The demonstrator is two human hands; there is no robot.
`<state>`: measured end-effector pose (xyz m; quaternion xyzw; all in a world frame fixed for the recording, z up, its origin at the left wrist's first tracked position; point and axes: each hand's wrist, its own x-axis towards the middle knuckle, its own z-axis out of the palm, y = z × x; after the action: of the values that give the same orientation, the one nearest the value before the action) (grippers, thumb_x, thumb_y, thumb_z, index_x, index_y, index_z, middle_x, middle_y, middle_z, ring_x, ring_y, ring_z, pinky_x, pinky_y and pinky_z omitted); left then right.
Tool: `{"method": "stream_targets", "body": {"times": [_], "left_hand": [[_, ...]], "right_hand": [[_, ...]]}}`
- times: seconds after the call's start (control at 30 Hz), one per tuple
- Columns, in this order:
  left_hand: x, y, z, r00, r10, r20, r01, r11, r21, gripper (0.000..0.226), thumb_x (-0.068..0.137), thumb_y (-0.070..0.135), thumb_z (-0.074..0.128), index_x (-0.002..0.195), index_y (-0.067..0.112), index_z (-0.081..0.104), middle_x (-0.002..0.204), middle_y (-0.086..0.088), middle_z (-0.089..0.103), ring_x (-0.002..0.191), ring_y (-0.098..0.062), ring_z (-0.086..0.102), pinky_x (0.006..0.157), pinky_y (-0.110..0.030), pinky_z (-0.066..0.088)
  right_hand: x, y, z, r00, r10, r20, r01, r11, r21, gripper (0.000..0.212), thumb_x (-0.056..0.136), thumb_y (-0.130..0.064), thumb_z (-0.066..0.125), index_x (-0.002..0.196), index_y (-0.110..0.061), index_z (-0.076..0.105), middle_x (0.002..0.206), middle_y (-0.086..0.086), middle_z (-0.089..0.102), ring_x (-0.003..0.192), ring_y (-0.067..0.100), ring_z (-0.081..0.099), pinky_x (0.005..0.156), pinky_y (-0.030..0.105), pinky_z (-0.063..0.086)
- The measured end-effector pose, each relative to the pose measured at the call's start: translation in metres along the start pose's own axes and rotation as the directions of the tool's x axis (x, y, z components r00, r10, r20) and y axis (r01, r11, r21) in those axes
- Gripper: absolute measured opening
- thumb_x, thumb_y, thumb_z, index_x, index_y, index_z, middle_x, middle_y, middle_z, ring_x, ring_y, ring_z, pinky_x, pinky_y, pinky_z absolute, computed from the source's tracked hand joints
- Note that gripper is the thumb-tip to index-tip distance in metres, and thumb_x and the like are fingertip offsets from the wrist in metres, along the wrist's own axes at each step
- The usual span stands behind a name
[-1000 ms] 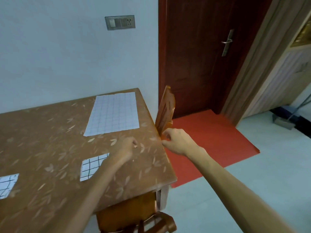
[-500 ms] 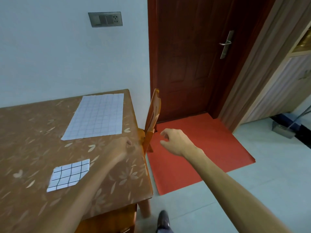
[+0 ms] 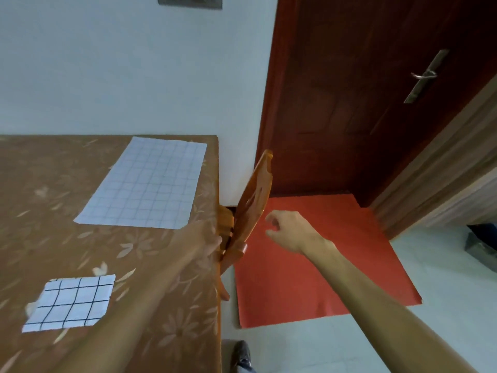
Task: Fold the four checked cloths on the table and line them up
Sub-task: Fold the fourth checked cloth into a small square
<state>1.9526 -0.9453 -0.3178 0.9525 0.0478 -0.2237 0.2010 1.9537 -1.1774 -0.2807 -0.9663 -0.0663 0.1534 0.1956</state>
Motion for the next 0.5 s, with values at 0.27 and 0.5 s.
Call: {"method": "stream_targets", "body": {"times": [0.27,0.5], "left_hand": [[0.054,0.001,-0.015,0.991,-0.13,-0.01,0.13,0.99,-0.059,0.034,0.098,0.041,0.048,0.122,0.022,0.064,0.127,-0.001,0.064,0.115,-0.022,0.061,0.099,-0.034,0.047],[0.111,0.031,-0.024,0.929,-0.359,-0.084,0.343,0.925,-0.163,0.03,0.101,0.032,0.048,0.12,0.018,0.066,0.122,-0.003,0.063,0.113,-0.023,0.059,0.103,-0.037,0.046]], "right_hand": [[0.093,0.008,-0.021,0.985,-0.154,0.078,0.151,0.988,0.04,0.041,0.086,-0.022,0.057,0.126,-0.014,0.061,0.113,0.005,0.068,0.105,0.024,0.062,0.086,0.034,0.051],[0.19,0.033,-0.044,0.935,-0.31,0.17,0.31,0.95,0.03,0.035,0.087,-0.021,0.057,0.12,-0.011,0.064,0.113,0.006,0.068,0.103,0.023,0.063,0.087,0.036,0.052]]}}
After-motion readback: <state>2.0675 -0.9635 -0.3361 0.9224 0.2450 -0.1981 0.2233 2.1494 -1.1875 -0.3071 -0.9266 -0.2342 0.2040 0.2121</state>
